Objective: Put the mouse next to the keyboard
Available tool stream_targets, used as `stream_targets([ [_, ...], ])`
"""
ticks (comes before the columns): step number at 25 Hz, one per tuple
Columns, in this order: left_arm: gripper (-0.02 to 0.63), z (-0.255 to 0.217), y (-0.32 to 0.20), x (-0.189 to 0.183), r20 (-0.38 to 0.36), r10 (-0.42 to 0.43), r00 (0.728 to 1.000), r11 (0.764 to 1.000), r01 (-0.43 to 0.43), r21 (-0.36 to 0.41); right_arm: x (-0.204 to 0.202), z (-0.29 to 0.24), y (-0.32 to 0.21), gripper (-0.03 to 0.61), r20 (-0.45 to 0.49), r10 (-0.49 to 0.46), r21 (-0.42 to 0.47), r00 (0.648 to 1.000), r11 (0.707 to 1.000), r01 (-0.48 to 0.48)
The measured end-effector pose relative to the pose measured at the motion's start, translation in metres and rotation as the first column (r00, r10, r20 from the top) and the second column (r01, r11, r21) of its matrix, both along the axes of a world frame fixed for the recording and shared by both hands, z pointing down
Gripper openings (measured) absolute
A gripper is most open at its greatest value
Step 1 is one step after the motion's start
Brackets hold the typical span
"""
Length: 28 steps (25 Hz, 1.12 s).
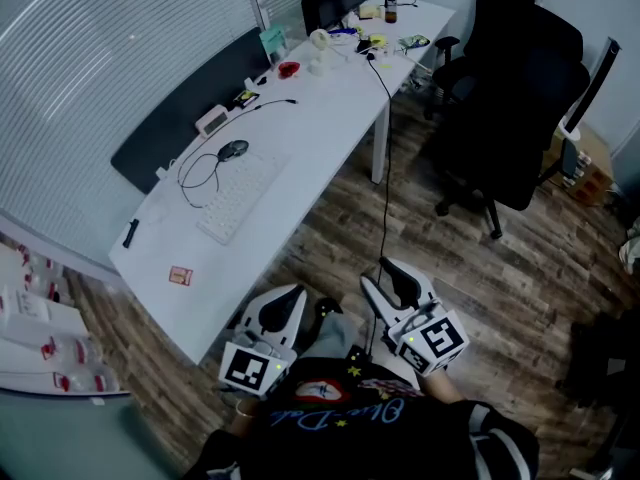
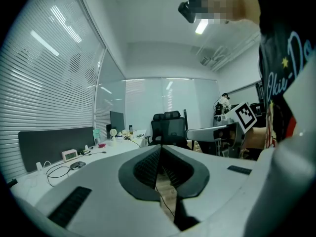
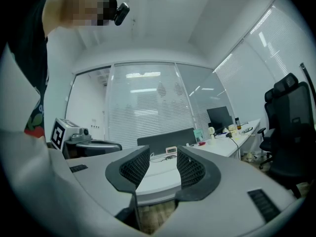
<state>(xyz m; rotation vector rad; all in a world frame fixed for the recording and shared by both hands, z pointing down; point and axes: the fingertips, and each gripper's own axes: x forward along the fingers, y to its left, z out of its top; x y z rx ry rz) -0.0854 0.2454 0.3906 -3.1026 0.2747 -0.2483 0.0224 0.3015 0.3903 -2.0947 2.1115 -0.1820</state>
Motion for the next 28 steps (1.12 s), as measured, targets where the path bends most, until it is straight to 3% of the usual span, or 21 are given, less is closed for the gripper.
stream_targets([
  [12,0.005,0.004,-0.047,0.056,-0.054,0.036,0.998,0.999,-0.038,-0.027,0.050,0.000,-0.040,0.140,-0.015,0.034,-0.037,0.999,0.999,-0.035],
  [28,0.005,0.006,-0.161,0.089,-0.064,-0.046,0.997,0.998,0.043,-0.043,0.093,-0.012,-0.159,0.140,-0.052,-0.041,-0.059,0.998,0.998,0.038],
])
